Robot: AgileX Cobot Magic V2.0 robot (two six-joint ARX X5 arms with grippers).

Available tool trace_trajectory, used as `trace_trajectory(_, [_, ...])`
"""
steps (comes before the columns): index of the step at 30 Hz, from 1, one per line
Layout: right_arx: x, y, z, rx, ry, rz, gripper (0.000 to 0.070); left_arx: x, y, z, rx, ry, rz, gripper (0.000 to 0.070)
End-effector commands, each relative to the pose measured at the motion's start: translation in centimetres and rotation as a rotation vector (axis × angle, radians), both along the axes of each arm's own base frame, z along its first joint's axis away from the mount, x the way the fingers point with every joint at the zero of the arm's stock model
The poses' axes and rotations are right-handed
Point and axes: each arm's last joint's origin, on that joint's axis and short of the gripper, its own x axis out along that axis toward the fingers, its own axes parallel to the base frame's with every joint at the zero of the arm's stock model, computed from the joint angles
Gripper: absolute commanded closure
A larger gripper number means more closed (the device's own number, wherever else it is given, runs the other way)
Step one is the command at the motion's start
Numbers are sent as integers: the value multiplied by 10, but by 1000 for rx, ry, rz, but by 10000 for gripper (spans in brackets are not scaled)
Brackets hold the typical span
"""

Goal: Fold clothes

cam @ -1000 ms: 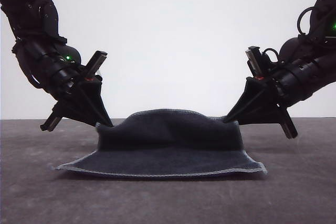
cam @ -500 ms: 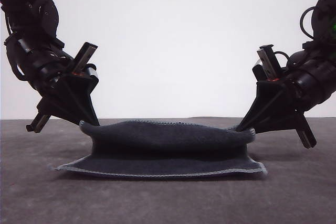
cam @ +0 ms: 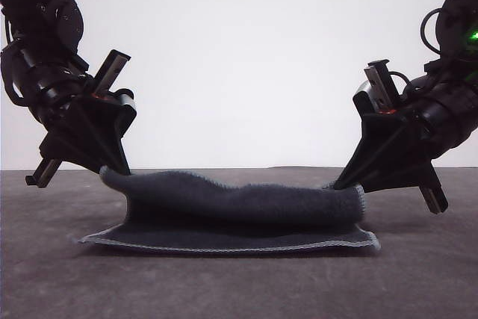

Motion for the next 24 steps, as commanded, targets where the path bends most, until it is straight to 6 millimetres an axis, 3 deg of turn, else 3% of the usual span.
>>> trace_trajectory(1, [3,2,2,6,-19,12,538,3,-2,-4,-14,2,-17,552])
trace_trajectory(6, [3,1,2,5,-12,12,407,1,-2,-3,-25,23,-17,452])
trace_trajectory(9, [3,1,2,5,-12,12,391,0,-2,-2,-34,36,-18,414])
trace_trajectory(14, [3,1,2,4,-16,13,384,0,-2,-2,-40,38,-16,413])
trace_trajectory(16, [4,0,6,3,-26,19,346,0,-1,0,-46,31,-16,413])
trace_trajectory(20, [5,-1,23,-10,-68,28,330,-1,1,12,-54,-15,-11,413])
trace_trajectory(24, [5,-4,55,-66,-170,18,323,-3,4,39,-68,-102,-7,413])
